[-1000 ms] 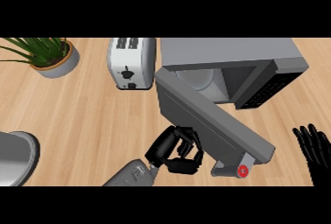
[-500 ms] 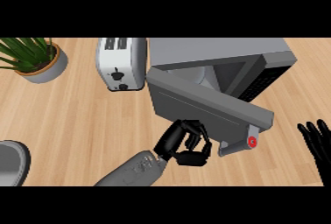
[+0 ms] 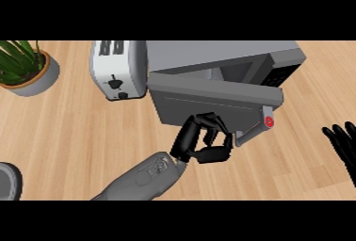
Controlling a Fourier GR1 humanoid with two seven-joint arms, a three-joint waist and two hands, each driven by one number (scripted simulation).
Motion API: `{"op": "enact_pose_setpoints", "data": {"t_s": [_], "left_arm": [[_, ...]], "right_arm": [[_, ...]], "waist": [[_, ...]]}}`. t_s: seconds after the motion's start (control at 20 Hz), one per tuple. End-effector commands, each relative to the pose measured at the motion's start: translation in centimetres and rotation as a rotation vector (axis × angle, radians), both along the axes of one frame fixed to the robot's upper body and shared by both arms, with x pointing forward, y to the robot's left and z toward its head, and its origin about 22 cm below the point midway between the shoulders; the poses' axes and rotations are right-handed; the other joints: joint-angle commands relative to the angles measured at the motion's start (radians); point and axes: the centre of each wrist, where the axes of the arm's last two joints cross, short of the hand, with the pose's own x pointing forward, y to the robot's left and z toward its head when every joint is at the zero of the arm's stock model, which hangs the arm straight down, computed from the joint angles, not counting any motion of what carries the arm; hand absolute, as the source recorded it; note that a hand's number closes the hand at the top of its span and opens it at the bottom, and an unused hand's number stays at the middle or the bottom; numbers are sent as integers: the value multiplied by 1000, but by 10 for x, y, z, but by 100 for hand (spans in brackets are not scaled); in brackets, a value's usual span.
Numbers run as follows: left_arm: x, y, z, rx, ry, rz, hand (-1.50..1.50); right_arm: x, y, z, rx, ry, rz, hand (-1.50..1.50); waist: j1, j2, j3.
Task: Pick up the milk, place it into the microwave and close the microwave
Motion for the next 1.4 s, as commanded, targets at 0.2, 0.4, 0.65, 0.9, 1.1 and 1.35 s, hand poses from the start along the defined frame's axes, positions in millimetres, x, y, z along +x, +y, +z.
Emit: {"op": "enact_pose_setpoints", "data": {"t_s": [0.2,0.4,0.65,0.9,1.1,1.35], "left_arm": [[27,-9,32,-58,-2,171,-150],[40,-10,39,-38,29,220,-150],[43,-9,45,-100,53,299,-150],[43,-8,45,-137,45,339,-150],[46,-9,48,-155,69,351,-150],[49,-9,49,-169,59,353,-150]], "right_arm": [[8,-11,23,-31,-38,-2,-150],[20,-19,52,-105,-142,-29,-150],[24,-34,104,-355,-311,-159,150],[28,-36,114,-394,-345,-183,150],[35,-34,120,-399,-364,-201,150],[39,-39,122,-405,-363,-205,150]], "waist": [[-47,10,2],[-61,20,3],[-74,26,-1],[-72,36,0],[-60,46,1],[-65,50,3]]}}
